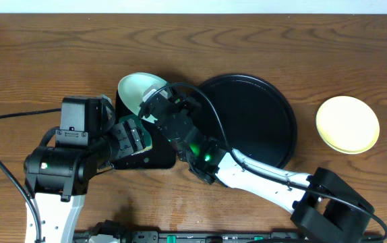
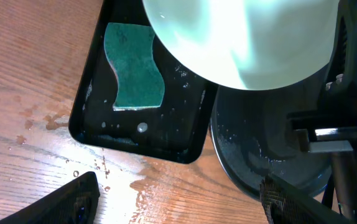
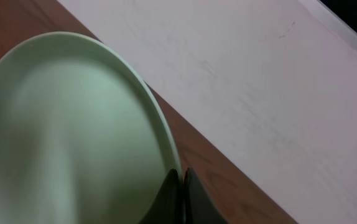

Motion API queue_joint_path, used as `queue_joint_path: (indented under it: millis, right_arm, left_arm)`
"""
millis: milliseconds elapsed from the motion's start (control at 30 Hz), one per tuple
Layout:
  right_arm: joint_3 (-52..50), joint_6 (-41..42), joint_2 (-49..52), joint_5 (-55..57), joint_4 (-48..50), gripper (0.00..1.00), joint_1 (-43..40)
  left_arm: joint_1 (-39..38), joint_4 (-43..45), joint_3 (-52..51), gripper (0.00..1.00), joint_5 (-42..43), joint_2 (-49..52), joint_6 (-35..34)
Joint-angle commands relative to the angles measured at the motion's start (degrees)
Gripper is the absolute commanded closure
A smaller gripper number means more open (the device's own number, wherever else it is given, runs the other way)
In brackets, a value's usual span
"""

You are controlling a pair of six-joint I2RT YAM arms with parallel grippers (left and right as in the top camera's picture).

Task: Clean dirty plates on tray and stack at the side
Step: 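Tilt the pale green plate upright over the small tray with right gripper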

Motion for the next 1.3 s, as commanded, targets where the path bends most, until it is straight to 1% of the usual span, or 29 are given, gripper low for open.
queue_joint_path:
  millis: [0, 433, 967, 1267]
  right_arm:
    - [0.79, 2.64, -0.96, -0.85, 0.52, 0.99, -0.39]
    - [0.79, 2.67, -1.18, -0.83, 2.05, 0.99, -4.22]
    - [0.79, 2.67, -1.51, -0.39, 3.43, 0.99, -4.33]
    - [0.79, 2.82, -3.8, -0.42, 2.01, 0.99, -4.17]
  left_arm:
    - [0.31, -0.15, 1.42, 0.16, 0.33, -0.09, 0.76]
    - [0.31, -0.13, 1.42, 0.16, 0.33, -0.09, 0.76]
    - [0.31, -0.13, 1.42, 0.16, 0.33, -0.09, 0.76]
    - [0.31, -0.15, 1.42, 0.16, 0.33, -0.09, 0.76]
